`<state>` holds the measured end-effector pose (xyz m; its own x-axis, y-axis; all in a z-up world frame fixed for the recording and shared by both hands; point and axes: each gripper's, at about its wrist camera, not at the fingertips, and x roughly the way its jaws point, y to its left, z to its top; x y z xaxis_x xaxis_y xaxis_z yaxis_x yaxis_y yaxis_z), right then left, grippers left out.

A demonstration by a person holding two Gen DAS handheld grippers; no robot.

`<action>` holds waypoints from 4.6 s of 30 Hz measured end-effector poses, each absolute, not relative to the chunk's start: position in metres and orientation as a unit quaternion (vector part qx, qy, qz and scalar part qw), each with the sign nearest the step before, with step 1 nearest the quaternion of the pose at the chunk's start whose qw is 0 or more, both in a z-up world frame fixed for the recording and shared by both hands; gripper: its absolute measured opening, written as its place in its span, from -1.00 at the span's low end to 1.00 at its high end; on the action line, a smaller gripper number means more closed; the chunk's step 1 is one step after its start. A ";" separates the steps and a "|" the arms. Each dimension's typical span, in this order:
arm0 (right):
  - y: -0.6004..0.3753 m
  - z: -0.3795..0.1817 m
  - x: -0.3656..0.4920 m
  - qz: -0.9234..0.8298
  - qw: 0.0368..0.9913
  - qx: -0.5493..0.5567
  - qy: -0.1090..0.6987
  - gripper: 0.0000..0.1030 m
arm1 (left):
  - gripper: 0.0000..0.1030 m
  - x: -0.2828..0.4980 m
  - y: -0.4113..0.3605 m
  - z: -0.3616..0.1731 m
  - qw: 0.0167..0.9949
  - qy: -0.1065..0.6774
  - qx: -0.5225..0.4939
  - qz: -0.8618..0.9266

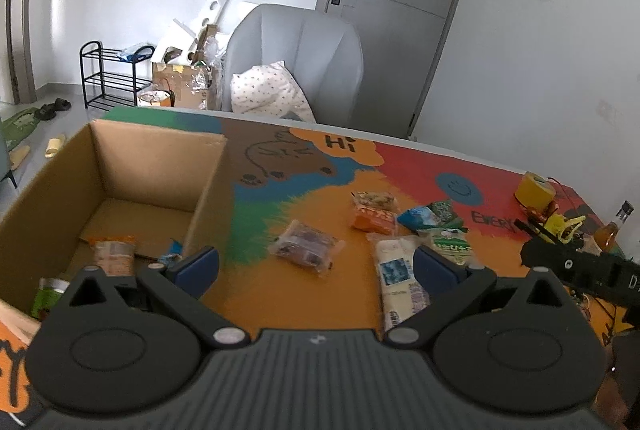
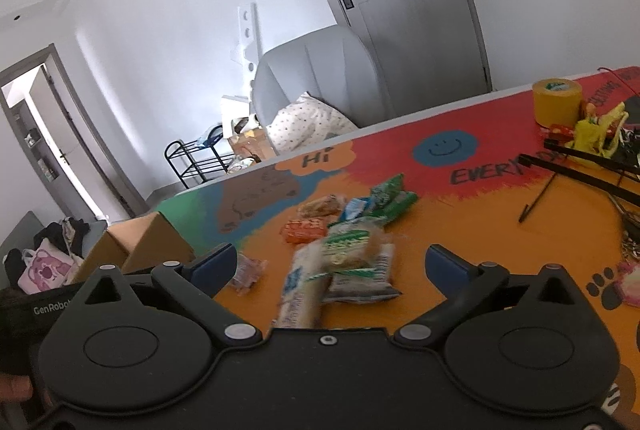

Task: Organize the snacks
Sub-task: 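Move both tools back over the remaining snacks, then grasp the white milk-bread pack with the left tool while the right tool grasps the green bread bag, then carry both packs over the cardboard box and open both tools to drop them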

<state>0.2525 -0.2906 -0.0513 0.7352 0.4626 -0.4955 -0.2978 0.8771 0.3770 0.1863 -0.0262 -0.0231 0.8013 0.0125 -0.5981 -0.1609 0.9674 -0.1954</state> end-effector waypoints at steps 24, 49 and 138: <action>-0.296 -0.092 0.303 0.207 0.897 0.166 0.353 0.49 | 0.50 0.246 -0.066 -0.079 0.920 0.366 -0.143 -0.015; -0.244 -0.108 0.342 0.196 0.902 0.099 0.373 0.44 | -0.37 0.276 -0.065 -0.101 0.899 0.402 -0.170 -0.027; -0.109 -0.013 0.258 0.351 0.893 0.063 0.274 -0.10 | -0.25 0.181 0.109 0.001 0.932 0.300 -0.122 0.161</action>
